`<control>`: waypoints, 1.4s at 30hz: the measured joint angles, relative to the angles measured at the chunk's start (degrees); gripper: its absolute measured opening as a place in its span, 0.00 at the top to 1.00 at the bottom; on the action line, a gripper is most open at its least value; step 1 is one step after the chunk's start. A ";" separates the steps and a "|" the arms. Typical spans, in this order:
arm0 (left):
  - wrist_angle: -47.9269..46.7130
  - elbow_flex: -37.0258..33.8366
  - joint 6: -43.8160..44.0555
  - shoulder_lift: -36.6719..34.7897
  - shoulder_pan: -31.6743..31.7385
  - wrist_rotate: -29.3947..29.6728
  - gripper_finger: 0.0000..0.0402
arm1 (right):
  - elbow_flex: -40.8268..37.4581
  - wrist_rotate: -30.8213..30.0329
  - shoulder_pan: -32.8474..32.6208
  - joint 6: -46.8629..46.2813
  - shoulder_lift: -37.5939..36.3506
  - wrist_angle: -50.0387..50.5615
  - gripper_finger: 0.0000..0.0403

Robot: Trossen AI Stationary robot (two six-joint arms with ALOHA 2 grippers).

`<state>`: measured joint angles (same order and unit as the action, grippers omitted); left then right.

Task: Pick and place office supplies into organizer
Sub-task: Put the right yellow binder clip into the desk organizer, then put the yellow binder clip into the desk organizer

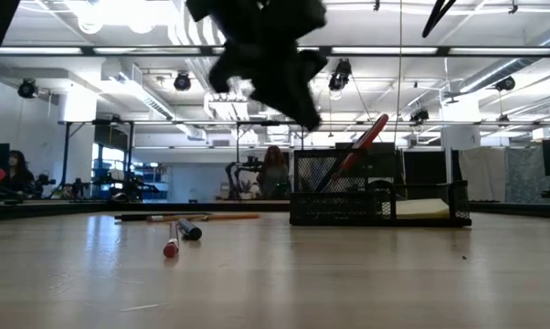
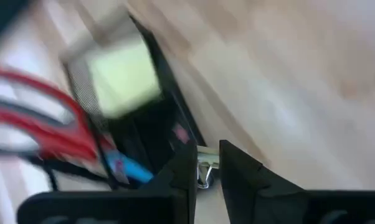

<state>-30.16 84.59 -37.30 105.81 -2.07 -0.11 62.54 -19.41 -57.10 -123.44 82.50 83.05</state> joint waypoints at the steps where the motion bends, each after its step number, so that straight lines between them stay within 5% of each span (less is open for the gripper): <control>1: 1.91 0.30 1.02 0.44 0.00 0.04 0.91 | 0.00 -0.03 0.00 0.00 0.00 0.00 0.81; 8: 4.40 2.16 11.83 8.14 1.27 4.74 0.91 | 0.00 -0.08 0.00 0.17 0.00 0.05 0.81; 16: 2.63 5.74 17.46 13.78 2.06 11.04 0.79 | 0.00 0.33 0.00 0.07 0.00 -0.14 0.81; 25: -12.21 6.01 29.86 5.89 1.47 10.62 0.64 | -0.11 0.34 0.00 0.86 0.00 -0.18 0.81; 31: -25.68 1.69 47.54 -2.36 4.69 15.17 0.63 | -0.45 0.07 0.00 1.03 0.02 -0.02 0.81; 37: -27.60 -5.50 62.11 -5.14 15.03 5.93 0.63 | -0.44 -0.01 0.00 1.07 -0.02 0.06 0.81; 42: -24.81 -10.32 60.04 -4.57 17.95 -7.29 0.63 | -0.44 0.31 0.00 1.07 -0.11 -0.05 0.81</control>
<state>-54.97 74.28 22.75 101.24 15.88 -7.40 62.11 -19.09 -57.10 -122.37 82.39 82.99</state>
